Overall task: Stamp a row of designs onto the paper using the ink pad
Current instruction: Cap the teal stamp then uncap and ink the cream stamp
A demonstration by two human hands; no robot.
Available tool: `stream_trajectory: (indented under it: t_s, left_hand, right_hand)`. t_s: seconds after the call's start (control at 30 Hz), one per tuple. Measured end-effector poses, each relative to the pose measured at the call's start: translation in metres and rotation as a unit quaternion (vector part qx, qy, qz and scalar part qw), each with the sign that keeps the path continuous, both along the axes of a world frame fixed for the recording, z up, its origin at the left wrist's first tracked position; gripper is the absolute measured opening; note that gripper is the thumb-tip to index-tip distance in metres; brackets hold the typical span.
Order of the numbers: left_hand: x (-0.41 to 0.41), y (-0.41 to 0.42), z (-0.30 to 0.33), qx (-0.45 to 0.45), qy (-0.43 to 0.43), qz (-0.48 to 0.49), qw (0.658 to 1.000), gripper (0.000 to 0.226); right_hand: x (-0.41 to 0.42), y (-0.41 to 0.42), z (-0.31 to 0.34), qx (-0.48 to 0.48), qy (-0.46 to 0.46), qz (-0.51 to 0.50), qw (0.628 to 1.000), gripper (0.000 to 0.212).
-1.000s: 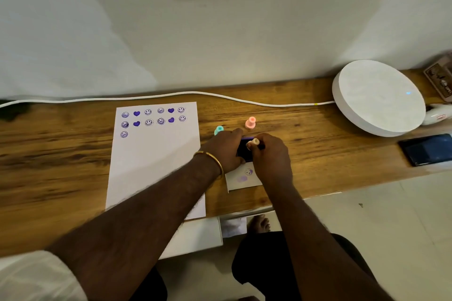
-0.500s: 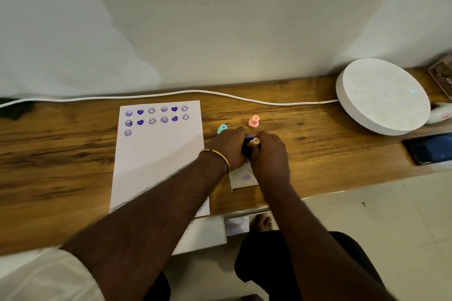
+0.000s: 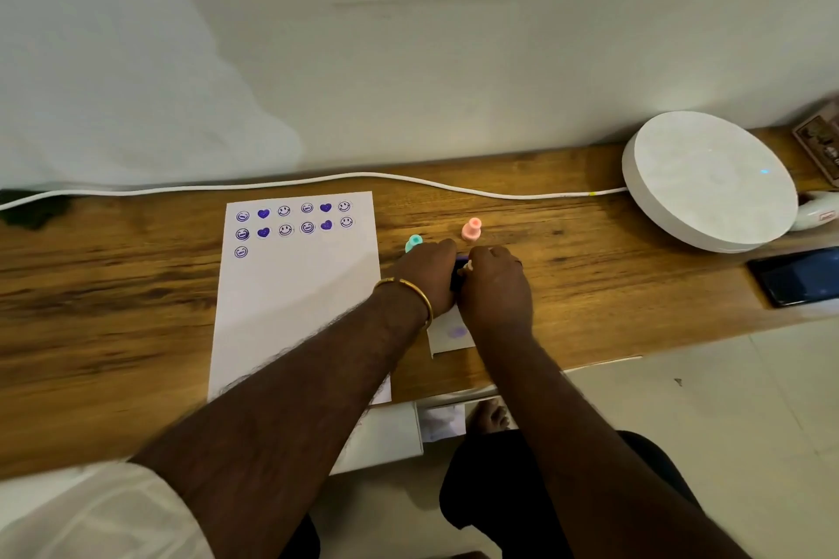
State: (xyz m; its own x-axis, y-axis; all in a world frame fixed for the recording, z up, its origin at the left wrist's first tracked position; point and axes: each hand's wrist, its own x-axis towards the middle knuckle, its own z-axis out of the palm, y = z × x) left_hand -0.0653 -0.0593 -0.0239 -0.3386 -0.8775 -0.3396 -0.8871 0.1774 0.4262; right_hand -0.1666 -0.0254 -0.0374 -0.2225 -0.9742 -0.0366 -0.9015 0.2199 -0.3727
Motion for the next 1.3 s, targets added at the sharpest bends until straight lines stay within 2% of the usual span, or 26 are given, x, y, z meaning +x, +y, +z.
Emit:
stream_trajectory:
  t_s: [0.17, 0.3, 0.47, 0.63, 0.83, 0.97, 1.13, 1.3]
  left_hand:
    - [-0.001, -0.001, 0.0, 0.006, 0.003, 0.006, 1.0, 0.041]
    - [0.0, 0.0, -0.001, 0.003, 0.0, 0.009, 1.0, 0.041]
    - [0.001, -0.001, 0.0, 0.013, 0.019, 0.016, 1.0, 0.04]
    - [0.0, 0.0, -0.002, 0.004, 0.003, 0.016, 1.0, 0.04]
    - [0.001, -0.002, 0.0, 0.005, 0.008, 0.018, 1.0, 0.04]
    - [0.0, -0.001, -0.002, 0.002, 0.004, 0.014, 1.0, 0.039]
    - [0.0, -0.002, 0.0, 0.012, 0.013, 0.017, 1.0, 0.041]
    - [-0.001, 0.0, -0.003, 0.002, 0.002, 0.016, 1.0, 0.039]
  right_hand:
    - [-0.008, -0.001, 0.0, -0.007, -0.047, -0.009, 0.999, 0.021]
    - [0.0, 0.001, -0.001, -0.004, -0.002, 0.019, 1.0, 0.031]
    - [-0.013, -0.004, 0.002, 0.006, -0.066, -0.009, 0.998, 0.017]
    - [0.0, -0.002, 0.002, 0.002, -0.007, 0.006, 1.0, 0.03]
    - [-0.007, -0.003, 0.001, -0.004, -0.038, -0.005, 0.999, 0.021]
    - [0.0, -0.001, -0.002, -0.001, 0.009, 0.023, 1.0, 0.028]
    - [-0.014, -0.007, 0.005, 0.022, -0.065, 0.002, 0.998, 0.015]
    - [-0.003, 0.0, 0.002, 0.003, -0.022, 0.017, 1.0, 0.025]
